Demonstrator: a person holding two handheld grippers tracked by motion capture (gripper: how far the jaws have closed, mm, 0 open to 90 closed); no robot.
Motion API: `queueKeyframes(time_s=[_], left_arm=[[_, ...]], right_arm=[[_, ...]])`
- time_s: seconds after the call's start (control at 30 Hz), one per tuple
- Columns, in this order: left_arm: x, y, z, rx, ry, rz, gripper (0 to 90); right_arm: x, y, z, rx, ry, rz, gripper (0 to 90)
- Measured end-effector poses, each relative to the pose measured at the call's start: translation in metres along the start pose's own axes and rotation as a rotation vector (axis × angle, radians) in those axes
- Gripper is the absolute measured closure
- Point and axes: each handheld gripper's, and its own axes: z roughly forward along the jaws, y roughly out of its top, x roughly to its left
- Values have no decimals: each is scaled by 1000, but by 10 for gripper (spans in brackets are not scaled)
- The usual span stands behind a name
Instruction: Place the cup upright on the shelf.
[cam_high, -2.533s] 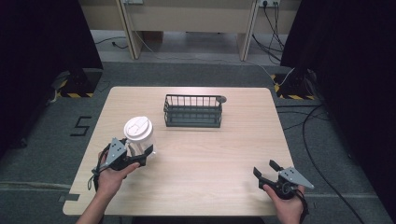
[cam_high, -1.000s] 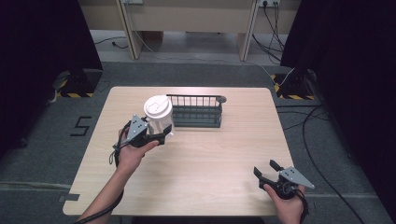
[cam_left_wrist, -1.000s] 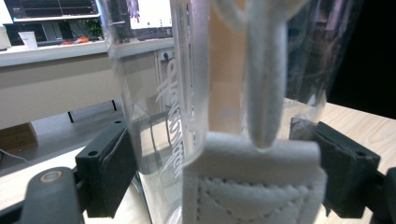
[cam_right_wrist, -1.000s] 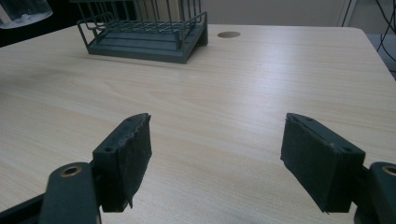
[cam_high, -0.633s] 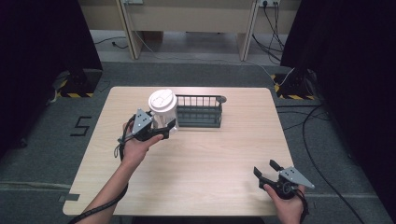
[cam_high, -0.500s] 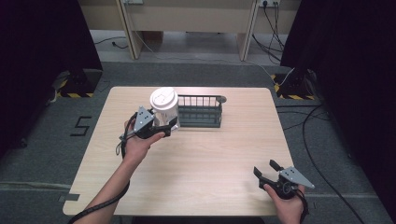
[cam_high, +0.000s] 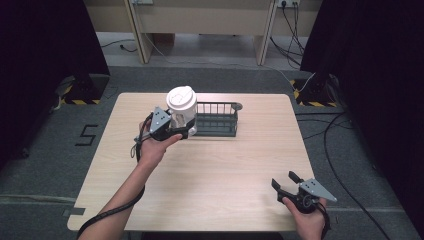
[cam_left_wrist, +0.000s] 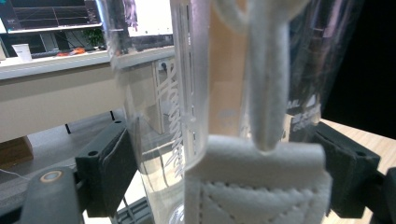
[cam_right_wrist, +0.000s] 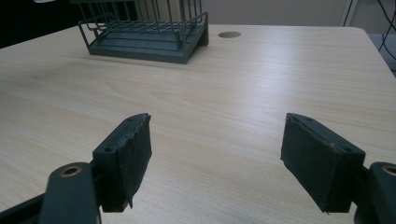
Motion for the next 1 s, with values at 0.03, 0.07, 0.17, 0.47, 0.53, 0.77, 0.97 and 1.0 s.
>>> queueKeyframes(time_s=[0.03,0.07,0.17,0.47,0.53,0.77,0.97,1.0], left_arm=[[0,1,1,-1,2,0,171],[0,1,1,-1,2,0,171],[1,4,6,-4,3,0,171],[4,16,24,-8,9,3,171],[6,19,28,-9,12,2,171],[10,25,44,-7,26,-6,171],[12,30,65,-2,36,0,171],[12,31,68,0,38,1,171]], right_arm=[[0,0,0,0,1,1,251],[0,0,0,0,1,1,251],[0,0,0,-1,1,2,251],[-1,0,0,0,0,5,251],[-1,0,0,0,0,5,251],[-1,0,0,-3,2,8,252],[-2,0,0,-3,6,14,251],[-2,0,0,-2,6,15,252]])
